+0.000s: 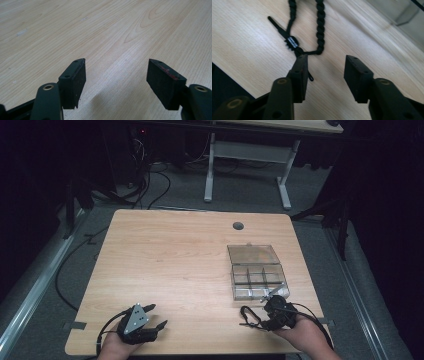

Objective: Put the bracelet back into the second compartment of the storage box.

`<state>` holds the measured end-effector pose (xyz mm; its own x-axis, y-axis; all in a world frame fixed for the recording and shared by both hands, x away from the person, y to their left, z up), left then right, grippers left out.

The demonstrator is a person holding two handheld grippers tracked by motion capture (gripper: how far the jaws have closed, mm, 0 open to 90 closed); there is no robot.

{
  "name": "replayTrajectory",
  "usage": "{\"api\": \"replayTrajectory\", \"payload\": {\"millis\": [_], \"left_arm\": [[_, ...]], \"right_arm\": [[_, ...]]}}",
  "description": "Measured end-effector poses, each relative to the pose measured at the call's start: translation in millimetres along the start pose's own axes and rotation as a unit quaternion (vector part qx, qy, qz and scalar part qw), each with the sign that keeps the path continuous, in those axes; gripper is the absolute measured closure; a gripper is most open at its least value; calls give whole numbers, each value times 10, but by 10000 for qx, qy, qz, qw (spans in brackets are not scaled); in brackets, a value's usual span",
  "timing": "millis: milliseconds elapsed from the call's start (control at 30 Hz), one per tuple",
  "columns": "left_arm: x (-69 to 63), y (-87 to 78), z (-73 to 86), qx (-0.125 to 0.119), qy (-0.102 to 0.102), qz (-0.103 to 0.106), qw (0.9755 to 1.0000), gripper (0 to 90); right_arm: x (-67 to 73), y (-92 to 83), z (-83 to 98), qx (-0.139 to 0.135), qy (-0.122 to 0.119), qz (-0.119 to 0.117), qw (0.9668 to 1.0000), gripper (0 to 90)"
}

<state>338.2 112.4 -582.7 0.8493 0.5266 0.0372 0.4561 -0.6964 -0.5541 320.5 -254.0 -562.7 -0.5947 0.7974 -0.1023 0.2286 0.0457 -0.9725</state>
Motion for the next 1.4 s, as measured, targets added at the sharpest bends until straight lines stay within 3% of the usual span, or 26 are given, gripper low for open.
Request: {"api": "replayTrajectory", "payload": {"millis": [300,500,633,900,1133,1400], "left_arm": [[0,-1,-1,-6,-5,6,10000,322],[-2,-3,0,-12,-12,12,10000,320],[-1,-3,0,-12,-11,13,10000,320],[-1,-2,1,-6,-13,8,10000,320],[-2,-2,1,-6,-10,14,10000,320],[-3,-2,1,-7,-6,17,10000,320]], "right_arm": [[144,66,-131,61,-313,-73,9995,394],[214,128,-234,83,-582,-71,9982,383],[229,184,-249,147,-631,-61,9979,385],[225,208,-269,139,-632,-25,9979,502],[210,201,-299,107,-627,54,9980,701],[226,197,-305,194,-612,58,9979,726]]}}
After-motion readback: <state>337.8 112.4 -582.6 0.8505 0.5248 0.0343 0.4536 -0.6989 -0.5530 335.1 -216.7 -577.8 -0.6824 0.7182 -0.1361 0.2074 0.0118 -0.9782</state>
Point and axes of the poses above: each handheld gripper's, and its own axes: y roughly forward along the jaws, z roughly out of its underside, x roughly to its left, the point moved 9 cm from there along y, roughly forward along the jaws, and after that the axes turned 7 degrees about z, right-handed, at the moved point
